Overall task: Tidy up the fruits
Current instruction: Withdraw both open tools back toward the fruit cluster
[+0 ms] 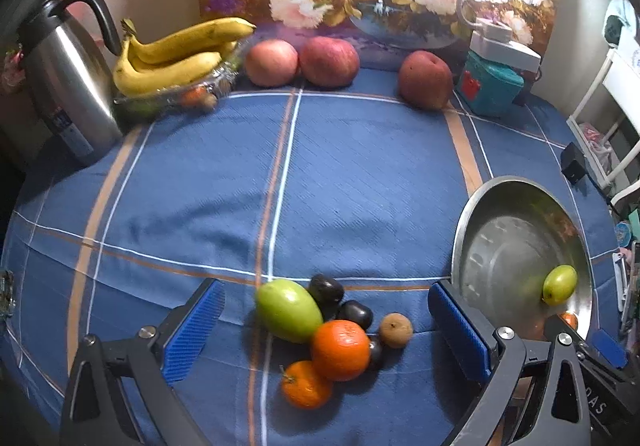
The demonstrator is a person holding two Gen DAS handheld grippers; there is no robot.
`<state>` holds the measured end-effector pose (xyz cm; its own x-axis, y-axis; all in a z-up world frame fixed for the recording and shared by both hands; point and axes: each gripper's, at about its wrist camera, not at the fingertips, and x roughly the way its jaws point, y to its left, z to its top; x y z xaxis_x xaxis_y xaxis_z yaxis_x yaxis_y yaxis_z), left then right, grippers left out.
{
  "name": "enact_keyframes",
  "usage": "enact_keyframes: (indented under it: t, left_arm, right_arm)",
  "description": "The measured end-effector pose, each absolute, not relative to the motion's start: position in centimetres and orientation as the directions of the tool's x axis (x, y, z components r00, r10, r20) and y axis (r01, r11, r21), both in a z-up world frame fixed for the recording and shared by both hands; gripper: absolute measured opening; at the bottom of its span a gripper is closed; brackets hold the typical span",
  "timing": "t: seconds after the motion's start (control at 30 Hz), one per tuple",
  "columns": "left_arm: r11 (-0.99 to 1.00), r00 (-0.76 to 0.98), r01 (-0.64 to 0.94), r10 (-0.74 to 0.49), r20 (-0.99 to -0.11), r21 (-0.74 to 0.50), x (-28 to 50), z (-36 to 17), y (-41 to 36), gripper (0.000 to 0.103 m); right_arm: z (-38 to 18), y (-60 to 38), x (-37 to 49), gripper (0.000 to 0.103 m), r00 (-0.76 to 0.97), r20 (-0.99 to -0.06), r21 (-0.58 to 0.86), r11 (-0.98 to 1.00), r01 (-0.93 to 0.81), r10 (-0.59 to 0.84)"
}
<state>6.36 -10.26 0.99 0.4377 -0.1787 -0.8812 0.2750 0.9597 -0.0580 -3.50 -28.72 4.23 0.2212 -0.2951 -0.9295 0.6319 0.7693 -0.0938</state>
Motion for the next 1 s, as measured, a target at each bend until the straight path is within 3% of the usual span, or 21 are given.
enact_keyframes:
  t: [0.67,1.0]
  left_arm:
    - [0.961,0.515,0.258,-0.049,-0.856,0.101,6.0,2.2,-4.6,0.103]
    - [0.979,0.498,0.187,-0.023,-0.867,0.082,6.9,2.4,-0.7,0.103]
  right_arm:
    - [4.2,-23.8,-2.0,0.094,0.312,-0.920,-0.029,0.835,0.550,-0.238]
    - [3.4,-19.9,-0.6,0.094,0.332,-0.926,0.001,0.876,0.481,-0.181]
